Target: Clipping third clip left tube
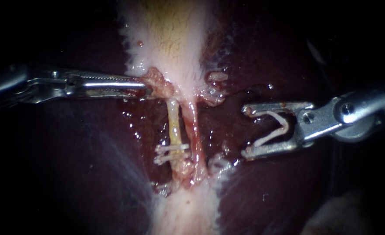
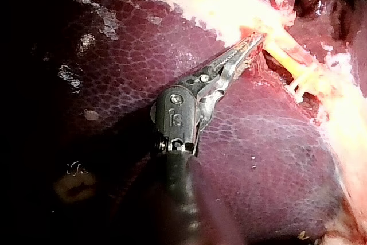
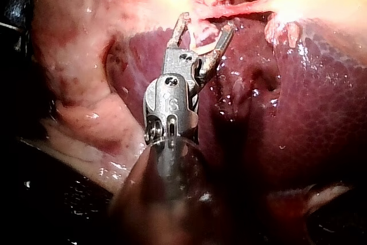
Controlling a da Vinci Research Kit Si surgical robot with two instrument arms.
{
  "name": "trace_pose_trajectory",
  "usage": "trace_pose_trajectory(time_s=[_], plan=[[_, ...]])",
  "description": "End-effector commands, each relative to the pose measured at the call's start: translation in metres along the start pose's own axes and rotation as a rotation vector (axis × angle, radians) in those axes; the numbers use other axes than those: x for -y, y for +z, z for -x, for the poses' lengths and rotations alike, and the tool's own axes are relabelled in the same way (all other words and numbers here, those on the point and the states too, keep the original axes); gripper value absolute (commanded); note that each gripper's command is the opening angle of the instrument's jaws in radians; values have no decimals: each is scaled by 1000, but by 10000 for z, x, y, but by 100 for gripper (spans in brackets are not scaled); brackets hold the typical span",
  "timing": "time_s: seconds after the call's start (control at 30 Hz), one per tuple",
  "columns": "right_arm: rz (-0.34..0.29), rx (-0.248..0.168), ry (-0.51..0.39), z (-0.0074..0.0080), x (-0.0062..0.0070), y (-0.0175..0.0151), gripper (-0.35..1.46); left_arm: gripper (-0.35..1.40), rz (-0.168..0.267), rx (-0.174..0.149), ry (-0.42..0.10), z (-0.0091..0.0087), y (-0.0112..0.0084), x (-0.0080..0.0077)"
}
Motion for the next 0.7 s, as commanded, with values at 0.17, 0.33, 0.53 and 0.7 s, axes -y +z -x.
trace_pose_trajectory(time_s=[0.17, 0.33, 0.53, 0.7], plan=[[-3, -1, 0, 0, 0, 0, 50, -35, 8, 2, -3, -6, -12, -1], [-3, -1, 0, 0, 0, 0, 50, -35, 15, -5, -17, -30, -41, -7], [-3, -1, 0, 0, 0, 1, 50, -35, 29, -38, -86, -61, -81, -17], [-8, -2, 0, -1, 0, 2, 50, -35, 22, -56, -99, -79, -101, -16]])
